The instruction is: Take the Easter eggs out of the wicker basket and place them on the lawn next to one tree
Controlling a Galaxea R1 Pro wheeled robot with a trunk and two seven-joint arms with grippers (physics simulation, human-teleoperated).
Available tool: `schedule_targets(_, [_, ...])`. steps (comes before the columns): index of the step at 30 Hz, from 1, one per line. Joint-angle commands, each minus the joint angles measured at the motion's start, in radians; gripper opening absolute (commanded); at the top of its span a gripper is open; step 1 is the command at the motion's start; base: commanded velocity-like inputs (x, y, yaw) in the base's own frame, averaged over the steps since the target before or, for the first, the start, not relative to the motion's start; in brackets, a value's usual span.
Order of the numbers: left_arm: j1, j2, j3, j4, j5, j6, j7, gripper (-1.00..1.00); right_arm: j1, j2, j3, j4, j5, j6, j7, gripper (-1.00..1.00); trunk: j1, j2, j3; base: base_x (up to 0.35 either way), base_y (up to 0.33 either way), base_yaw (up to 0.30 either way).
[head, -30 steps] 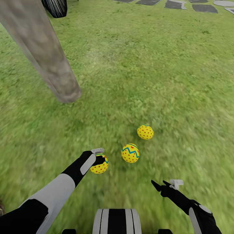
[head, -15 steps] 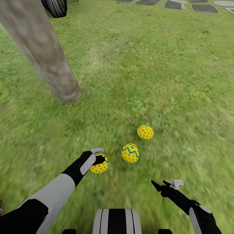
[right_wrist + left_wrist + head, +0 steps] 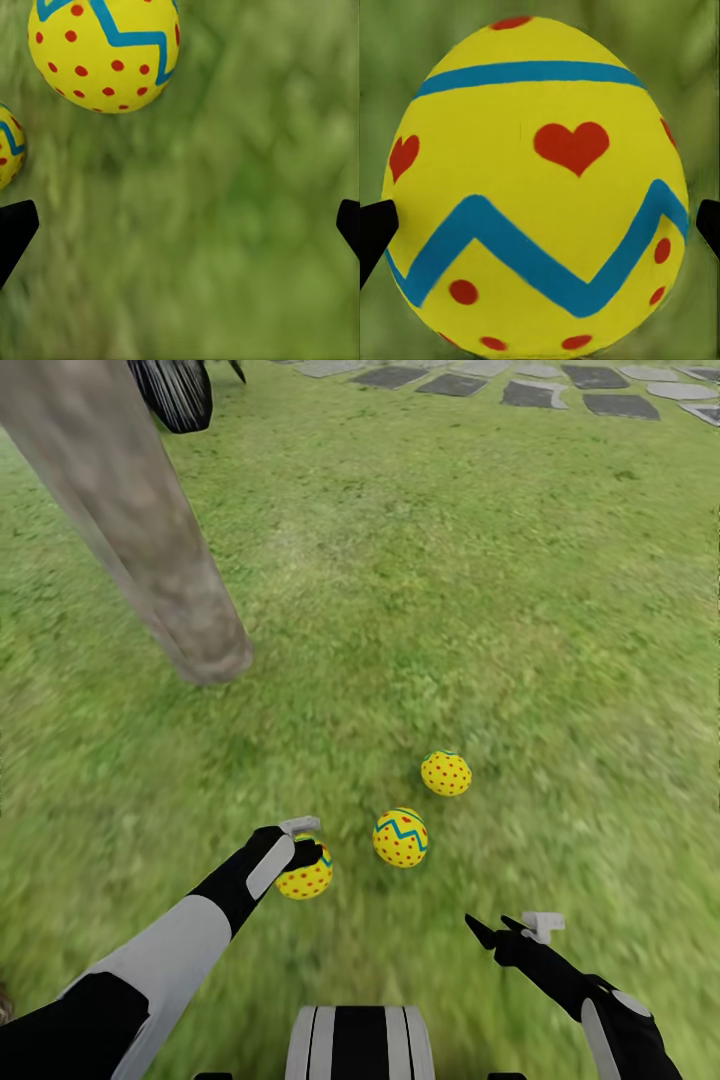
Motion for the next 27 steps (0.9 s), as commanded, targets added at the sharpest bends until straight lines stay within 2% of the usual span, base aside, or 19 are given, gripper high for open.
schedule_targets(1, [-0.001,0.001,-0.005,-0.001,0.011,0.001,0.010,1.00,0.000,0.000,-0.002,0.000,-0.009,0.009,0.003,1.00,-0.001,0.000,0.003,0.000,0.000,0.000])
schedule_targets(27, [-0.001,0.001,-0.005,-0.001,0.011,0.001,0.010,1.00,0.000,-0.001,-0.002,0.000,-0.009,0.009,0.004,1.00,-0.012,0.006,0.104,0.000,0.000,0.000])
